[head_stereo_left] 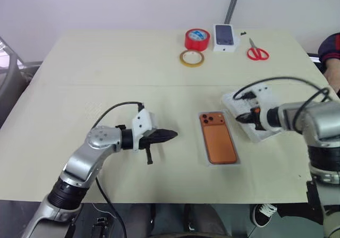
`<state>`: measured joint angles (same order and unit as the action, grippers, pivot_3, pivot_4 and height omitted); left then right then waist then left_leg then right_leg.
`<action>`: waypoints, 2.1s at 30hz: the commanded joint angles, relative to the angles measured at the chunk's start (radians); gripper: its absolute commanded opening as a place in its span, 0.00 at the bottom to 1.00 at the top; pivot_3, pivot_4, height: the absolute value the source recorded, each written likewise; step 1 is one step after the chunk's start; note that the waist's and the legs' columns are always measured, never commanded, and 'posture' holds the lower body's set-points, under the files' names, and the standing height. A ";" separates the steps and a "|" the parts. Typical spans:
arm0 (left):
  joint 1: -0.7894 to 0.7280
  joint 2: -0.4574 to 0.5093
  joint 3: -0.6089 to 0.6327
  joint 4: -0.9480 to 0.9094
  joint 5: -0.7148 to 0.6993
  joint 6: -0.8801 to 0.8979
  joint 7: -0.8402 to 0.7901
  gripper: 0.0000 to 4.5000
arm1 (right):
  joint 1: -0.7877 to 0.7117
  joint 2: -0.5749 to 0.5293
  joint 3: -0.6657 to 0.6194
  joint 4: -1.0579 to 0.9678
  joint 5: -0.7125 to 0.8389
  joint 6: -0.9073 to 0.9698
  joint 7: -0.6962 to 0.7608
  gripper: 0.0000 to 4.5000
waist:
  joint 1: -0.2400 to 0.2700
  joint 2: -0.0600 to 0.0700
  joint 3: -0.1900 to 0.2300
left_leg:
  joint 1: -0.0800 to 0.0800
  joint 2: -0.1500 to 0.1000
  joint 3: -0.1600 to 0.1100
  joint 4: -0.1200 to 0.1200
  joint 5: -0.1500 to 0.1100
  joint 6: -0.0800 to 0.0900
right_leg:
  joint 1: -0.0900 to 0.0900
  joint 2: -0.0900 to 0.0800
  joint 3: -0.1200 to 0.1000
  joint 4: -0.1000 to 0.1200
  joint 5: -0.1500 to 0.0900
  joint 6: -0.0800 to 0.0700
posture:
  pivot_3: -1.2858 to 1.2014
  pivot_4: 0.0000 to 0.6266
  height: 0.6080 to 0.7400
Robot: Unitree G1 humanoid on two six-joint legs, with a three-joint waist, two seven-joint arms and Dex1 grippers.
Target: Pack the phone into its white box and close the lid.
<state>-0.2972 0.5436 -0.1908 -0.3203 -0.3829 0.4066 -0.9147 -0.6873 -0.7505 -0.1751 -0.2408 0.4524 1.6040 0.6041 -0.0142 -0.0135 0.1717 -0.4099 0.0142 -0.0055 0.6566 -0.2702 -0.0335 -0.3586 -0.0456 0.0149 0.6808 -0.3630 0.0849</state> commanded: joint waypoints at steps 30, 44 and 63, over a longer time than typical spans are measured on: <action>-0.186 -0.198 -0.129 0.184 0.105 -0.064 0.035 0.00 | 0.159 -0.195 0.086 -0.048 1.494 -0.471 -1.076 0.78 | 0.001 0.002 0.002 | -0.004 0.002 0.001 0.004 -0.002 0.003 | -0.002 0.003 0.000 0.001 0.000 0.000 | 0.52 0.24 1.00; -0.226 -0.245 -0.069 0.194 0.104 0.008 0.082 0.00 | 0.199 -0.452 0.178 -0.220 0.816 -0.419 -0.545 0.01 | 0.003 0.003 0.001 | -0.007 0.002 0.001 0.006 -0.002 0.004 | -0.004 0.002 0.000 0.000 0.000 0.000 | 0.52 0.24 1.00; -0.203 -0.126 -0.261 0.151 0.172 0.157 -0.021 0.00 | 0.334 -0.389 0.257 -0.316 0.369 -0.471 -0.207 0.01 | 0.005 0.003 0.002 | -0.007 0.001 0.000 0.007 -0.002 0.004 | -0.003 0.001 0.000 0.001 0.000 0.000 | 0.52 0.24 1.00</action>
<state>-0.4859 0.4319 -0.4406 -0.1699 -0.2275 0.5944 -0.9478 -0.3557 -1.1487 0.0928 -0.5205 0.8427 1.1416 0.3800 -0.0096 -0.0106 0.1732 -0.4166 0.0150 -0.0051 0.6635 -0.2724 -0.0296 -0.3618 -0.0444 0.0147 0.6814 -0.3630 0.0851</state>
